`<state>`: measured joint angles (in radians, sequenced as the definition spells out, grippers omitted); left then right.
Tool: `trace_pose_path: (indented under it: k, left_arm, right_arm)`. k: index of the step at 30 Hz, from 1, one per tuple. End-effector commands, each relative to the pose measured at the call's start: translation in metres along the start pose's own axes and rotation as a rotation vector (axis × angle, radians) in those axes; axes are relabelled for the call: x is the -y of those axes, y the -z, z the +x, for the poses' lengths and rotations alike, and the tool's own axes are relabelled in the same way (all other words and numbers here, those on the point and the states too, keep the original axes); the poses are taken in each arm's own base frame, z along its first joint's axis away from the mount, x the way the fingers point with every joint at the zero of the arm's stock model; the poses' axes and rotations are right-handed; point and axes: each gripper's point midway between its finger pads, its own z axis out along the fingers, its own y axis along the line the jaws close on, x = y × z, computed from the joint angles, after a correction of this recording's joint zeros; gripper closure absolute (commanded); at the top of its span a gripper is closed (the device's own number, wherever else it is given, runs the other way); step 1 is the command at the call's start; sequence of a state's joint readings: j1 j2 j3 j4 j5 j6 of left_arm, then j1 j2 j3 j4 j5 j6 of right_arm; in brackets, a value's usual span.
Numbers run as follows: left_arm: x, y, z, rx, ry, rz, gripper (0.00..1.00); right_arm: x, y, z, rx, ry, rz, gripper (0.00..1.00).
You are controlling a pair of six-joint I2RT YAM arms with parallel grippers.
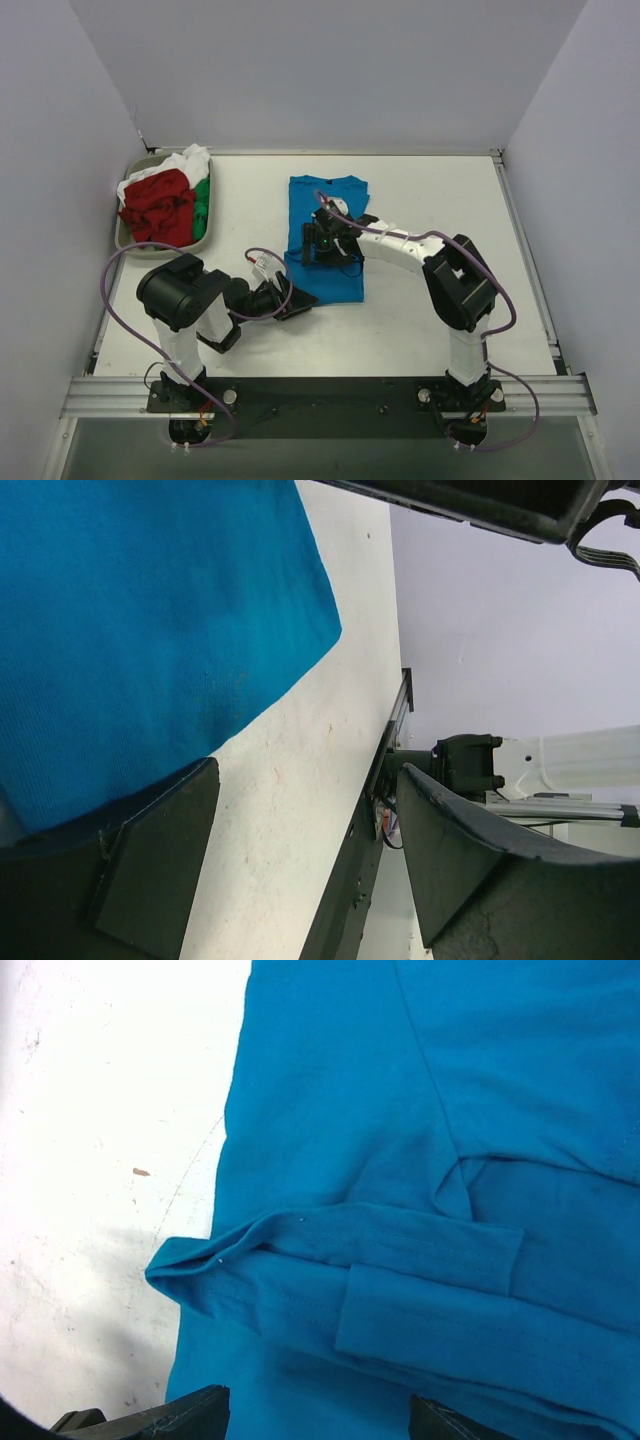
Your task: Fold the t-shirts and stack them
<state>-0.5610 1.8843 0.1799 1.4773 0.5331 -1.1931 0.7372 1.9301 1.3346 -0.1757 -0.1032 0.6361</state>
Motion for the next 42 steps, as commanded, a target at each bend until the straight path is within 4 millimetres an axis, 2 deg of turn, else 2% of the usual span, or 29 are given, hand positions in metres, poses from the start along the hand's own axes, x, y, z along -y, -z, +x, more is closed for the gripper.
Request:
trace_pose_path:
  k: [1,9,21,24,30,34,38,39,41,42]
  left_arm:
    - [0.017,0.006,-0.006,0.044,-0.107,0.088,0.18]
    - [0.016,0.007,-0.005,0.044,-0.107,0.086,0.18]
    - [0.013,0.007,-0.004,0.032,-0.106,0.078,0.18]
    - [0.013,0.006,-0.003,0.029,-0.106,0.077,0.18]
    - [0.012,0.007,-0.002,0.021,-0.106,0.075,0.18]
    - [0.011,0.006,-0.001,0.019,-0.104,0.073,0.18]
    - [0.010,0.006,0.000,0.013,-0.098,0.074,0.18]
    - [0.011,0.006,0.000,0.013,-0.099,0.075,0.18]
    - [0.013,0.006,0.000,0.011,-0.101,0.083,0.18]
    - [0.015,0.006,0.000,0.007,-0.094,0.087,0.19]
  right_arm:
    - [-0.011,0.002,0.001,0.001,-0.009,-0.016,0.29]
    - [-0.003,-0.012,0.000,-0.005,-0.001,0.014,0.29]
    - [-0.002,-0.026,-0.028,0.029,0.004,0.012,0.29]
    - [0.003,-0.028,-0.040,0.040,-0.008,0.016,0.29]
    - [0.027,-0.035,-0.060,0.062,-0.036,0.059,0.29]
    - [0.038,-0.034,-0.076,0.093,-0.043,0.084,0.29]
    - [0.045,-0.026,-0.083,0.120,-0.036,0.113,0.29]
    - [0.044,-0.019,-0.086,0.136,-0.034,0.109,0.29]
    - [0.046,-0.013,-0.081,0.135,-0.015,0.116,0.29]
    - [0.047,-0.001,-0.086,0.171,-0.006,0.139,0.29]
